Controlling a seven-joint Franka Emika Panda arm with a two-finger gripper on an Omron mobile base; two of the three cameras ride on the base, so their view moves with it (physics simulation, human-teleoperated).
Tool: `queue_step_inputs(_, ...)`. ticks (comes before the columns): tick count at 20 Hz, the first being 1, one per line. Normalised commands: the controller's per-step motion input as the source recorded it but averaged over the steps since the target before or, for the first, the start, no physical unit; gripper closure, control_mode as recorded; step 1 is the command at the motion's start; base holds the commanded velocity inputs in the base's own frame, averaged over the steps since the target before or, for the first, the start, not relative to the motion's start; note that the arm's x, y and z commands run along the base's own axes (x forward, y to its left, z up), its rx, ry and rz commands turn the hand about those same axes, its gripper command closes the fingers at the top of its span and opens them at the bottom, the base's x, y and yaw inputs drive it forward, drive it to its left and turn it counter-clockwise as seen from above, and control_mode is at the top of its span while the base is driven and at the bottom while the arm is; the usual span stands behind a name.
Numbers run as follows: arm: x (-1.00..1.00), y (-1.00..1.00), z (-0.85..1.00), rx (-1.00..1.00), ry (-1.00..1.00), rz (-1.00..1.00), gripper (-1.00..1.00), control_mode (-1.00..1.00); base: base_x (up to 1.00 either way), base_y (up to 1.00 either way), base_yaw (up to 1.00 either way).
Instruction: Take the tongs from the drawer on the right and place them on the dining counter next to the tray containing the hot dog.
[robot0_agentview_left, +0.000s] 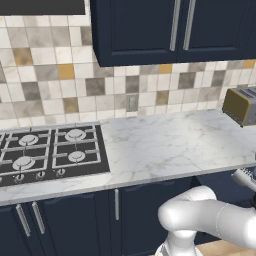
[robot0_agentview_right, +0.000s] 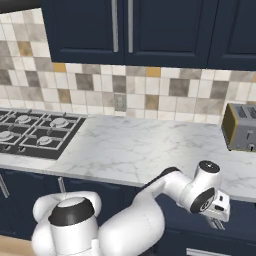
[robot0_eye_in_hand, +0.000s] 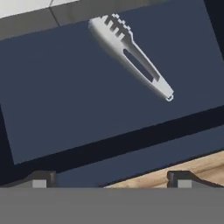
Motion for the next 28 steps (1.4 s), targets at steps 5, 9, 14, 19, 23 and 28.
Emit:
queue_step_inputs(5, 0.07, 0.00, -0.33, -0.04, 0.00, 0.15, -1.00, -1.00, 0.00, 0.00, 0.00)
queue_step_inputs(9, 0.05, 0.00, -0.30, -0.02, 0.00, 0.14, -1.00, -1.00, 0.00, 0.00, 0.00)
queue_step_inputs(14, 0.00, 0.00, -0.28, -0.02, 0.00, 0.09, -1.00, -1.00, 0.00, 0.00, 0.00)
queue_step_inputs(19, 0.00, 0.00, -0.28, -0.01, 0.00, 0.05, -1.00, -1.00, 0.00, 0.00, 0.00)
queue_step_inputs(23, -0.04, 0.00, -0.22, 0.00, 0.00, 0.04, -1.00, -1.00, 0.00, 0.00, 0.00)
queue_step_inputs(28, -0.40, 0.00, -0.09, -0.02, 0.04, 0.03, -1.00, -1.00, 0.00, 0.00, 0.00)
